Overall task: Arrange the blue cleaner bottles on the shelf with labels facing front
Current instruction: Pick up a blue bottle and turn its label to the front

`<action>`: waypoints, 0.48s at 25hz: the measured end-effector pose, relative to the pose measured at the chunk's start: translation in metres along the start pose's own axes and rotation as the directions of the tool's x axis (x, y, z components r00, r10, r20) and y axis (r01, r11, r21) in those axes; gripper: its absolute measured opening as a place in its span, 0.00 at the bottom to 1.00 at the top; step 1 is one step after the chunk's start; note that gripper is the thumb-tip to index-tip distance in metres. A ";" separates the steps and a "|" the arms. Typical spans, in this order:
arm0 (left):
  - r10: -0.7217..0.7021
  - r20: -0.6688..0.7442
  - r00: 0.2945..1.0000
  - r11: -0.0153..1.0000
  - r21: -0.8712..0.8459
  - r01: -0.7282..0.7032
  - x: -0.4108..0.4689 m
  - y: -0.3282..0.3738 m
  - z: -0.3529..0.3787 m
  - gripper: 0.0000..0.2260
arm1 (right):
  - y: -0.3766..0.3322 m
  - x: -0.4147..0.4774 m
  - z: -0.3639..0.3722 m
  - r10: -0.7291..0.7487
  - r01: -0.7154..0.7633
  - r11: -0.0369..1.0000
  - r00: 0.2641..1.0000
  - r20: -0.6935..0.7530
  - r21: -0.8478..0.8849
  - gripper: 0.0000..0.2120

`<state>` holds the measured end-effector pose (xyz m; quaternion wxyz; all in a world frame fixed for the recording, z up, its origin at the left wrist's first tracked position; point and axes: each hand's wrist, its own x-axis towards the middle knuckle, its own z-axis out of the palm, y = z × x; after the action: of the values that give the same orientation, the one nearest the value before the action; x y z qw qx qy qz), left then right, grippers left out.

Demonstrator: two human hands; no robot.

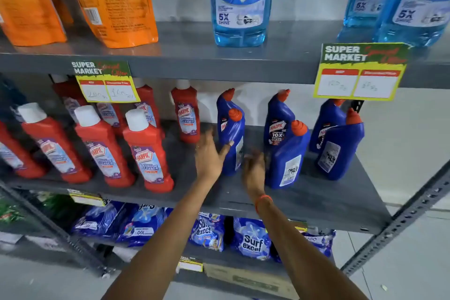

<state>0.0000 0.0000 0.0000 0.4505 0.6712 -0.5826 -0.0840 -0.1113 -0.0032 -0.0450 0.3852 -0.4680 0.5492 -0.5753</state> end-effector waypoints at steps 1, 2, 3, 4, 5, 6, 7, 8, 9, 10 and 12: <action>-0.017 0.057 0.998 0.998 -0.063 0.021 0.007 -0.005 0.004 0.28 | 0.007 0.005 0.005 0.022 -0.019 0.998 0.999 0.046 -0.065 0.07; -0.029 0.117 0.993 0.995 -0.096 0.040 0.013 -0.007 0.005 0.27 | 0.013 0.011 0.011 0.037 -0.024 0.989 0.995 0.089 -0.148 0.07; -0.031 0.149 0.988 0.992 -0.119 0.049 0.019 -0.009 0.009 0.26 | 0.023 0.017 0.014 0.065 -0.032 0.973 0.989 0.135 -0.230 0.09; -0.048 0.183 0.982 0.991 -0.118 0.070 0.021 -0.010 0.011 0.24 | 0.028 0.020 0.015 0.123 -0.075 0.960 0.978 0.166 -0.270 0.10; -0.042 0.193 0.980 0.987 -0.142 0.070 0.024 -0.012 0.015 0.23 | 0.031 0.023 0.015 0.174 -0.118 0.953 0.967 0.186 -0.279 0.12; -0.035 0.196 0.980 0.987 -0.150 0.065 0.025 -0.010 0.015 0.21 | 0.032 0.025 0.015 0.210 -0.145 0.946 0.956 0.204 -0.292 0.13; -0.010 0.181 0.984 0.987 -0.159 0.040 0.027 -0.012 0.016 0.20 | 0.035 0.029 0.015 0.221 -0.149 0.942 0.951 0.219 -0.302 0.15; 0.003 0.167 0.986 0.990 -0.143 0.021 0.029 -0.013 0.015 0.18 | 0.034 0.032 0.015 0.212 -0.132 0.942 0.947 0.243 -0.309 0.16; 0.017 0.151 0.988 0.989 -0.147 0.005 0.031 -0.018 0.015 0.17 | 0.038 0.034 0.015 0.196 -0.108 0.945 0.943 0.269 -0.308 0.17; 0.024 0.148 0.989 0.986 -0.169 0.002 0.033 -0.021 0.014 0.17 | 0.043 0.039 0.014 0.186 -0.094 0.951 0.935 0.303 -0.293 0.18; 0.018 0.204 0.979 0.959 -0.282 0.041 0.040 -0.029 0.009 0.18 | 0.044 0.045 0.009 0.198 -0.116 0.969 0.894 0.403 -0.219 0.19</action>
<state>0.0277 -0.0415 -0.0089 0.4796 0.5908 -0.6036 -0.2380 -0.1180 -0.0527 -0.0834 0.4938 -0.5696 0.5411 -0.3727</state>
